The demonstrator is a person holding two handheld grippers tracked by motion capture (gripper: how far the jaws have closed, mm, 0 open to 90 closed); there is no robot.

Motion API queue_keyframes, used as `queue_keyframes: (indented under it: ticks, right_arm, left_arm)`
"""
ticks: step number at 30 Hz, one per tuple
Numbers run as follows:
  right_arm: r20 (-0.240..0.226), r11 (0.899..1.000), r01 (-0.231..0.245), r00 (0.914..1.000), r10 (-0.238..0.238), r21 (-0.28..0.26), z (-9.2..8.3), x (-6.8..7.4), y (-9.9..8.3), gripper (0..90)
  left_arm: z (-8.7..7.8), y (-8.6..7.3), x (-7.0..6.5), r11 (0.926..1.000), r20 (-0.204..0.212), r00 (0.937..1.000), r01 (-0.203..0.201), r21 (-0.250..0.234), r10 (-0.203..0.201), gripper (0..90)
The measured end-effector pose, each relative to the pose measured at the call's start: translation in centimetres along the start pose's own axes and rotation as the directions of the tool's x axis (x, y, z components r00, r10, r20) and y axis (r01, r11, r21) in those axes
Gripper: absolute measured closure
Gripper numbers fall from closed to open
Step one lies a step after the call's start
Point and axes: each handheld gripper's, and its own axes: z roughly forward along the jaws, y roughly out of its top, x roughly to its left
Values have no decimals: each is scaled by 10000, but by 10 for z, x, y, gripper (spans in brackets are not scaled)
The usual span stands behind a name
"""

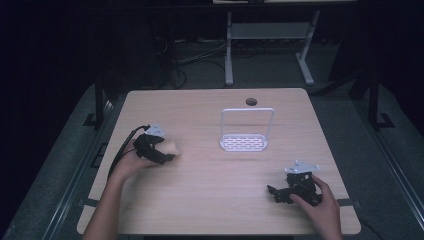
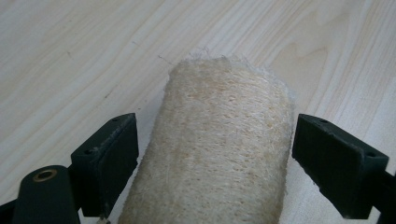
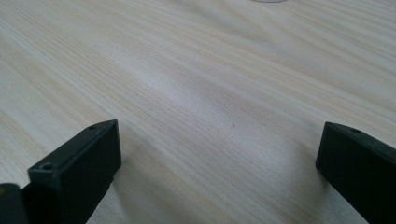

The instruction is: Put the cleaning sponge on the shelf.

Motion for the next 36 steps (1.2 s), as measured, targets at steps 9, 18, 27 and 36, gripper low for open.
queue_keyframes:
  ticks: [9,18,27,36]
  right_arm:
    - [1,10000,1,10000,-1,1,0,0,0,0]
    - [0,10000,7,10000,-7,-3,0,0,0,0]
    - [0,10000,9,10000,-9,-4,0,0,0,0]
    - [0,10000,0,10000,0,-1,0,0,0,0]
  left_arm:
    - [5,-2,1,9997,70,10000,57,223,-59,143]
    - [5,-5,2,9997,151,9998,160,185,-163,195]
    - [4,-5,2,9997,152,9996,225,84,-226,227]
    - [2,-6,1,9990,271,9986,447,-25,-446,231]
